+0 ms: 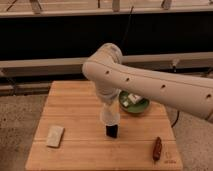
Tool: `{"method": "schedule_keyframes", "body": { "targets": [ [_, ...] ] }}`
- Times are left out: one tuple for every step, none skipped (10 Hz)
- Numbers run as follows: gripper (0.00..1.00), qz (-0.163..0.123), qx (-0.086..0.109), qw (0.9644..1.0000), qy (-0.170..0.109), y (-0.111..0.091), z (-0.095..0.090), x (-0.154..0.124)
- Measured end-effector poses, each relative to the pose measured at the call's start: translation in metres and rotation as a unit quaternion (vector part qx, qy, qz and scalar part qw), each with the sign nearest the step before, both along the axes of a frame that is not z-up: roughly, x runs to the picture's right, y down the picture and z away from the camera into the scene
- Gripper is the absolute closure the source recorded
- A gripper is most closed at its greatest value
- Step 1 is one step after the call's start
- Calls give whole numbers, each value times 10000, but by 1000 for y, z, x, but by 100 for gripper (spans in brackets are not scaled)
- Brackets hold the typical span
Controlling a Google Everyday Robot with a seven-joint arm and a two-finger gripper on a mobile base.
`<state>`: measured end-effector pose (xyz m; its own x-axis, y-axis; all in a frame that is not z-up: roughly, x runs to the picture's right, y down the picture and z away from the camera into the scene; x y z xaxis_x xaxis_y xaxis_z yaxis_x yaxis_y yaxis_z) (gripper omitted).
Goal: Place the ceramic cup over the eraser
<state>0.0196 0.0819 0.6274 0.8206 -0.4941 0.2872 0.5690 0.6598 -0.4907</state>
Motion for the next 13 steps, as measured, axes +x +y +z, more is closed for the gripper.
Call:
{"method": "schedule_keyframes", "body": {
  "targets": [
    [100,59,-1,10000,-26,8,2,1],
    [100,91,7,10000,8,13,2,6],
    [100,120,45,9999,5,15,1,7],
    [100,157,67,9999,27,19,0,11],
    [100,179,74,9998,46,23,1,13],
    [100,196,87,9998,61,26,2,14],
    [100,212,98,9997,67,31,4,14],
    [100,216,106,9997,85,34,7,16],
    [100,224,101,9996,98,38,9,17],
    [100,234,85,9996,119,40,12,18],
    [100,245,37,9996,144,44,18,20],
    [100,220,-52,9995,198,49,24,21],
    [97,206,-115,9995,232,53,29,22]
  ]
}}
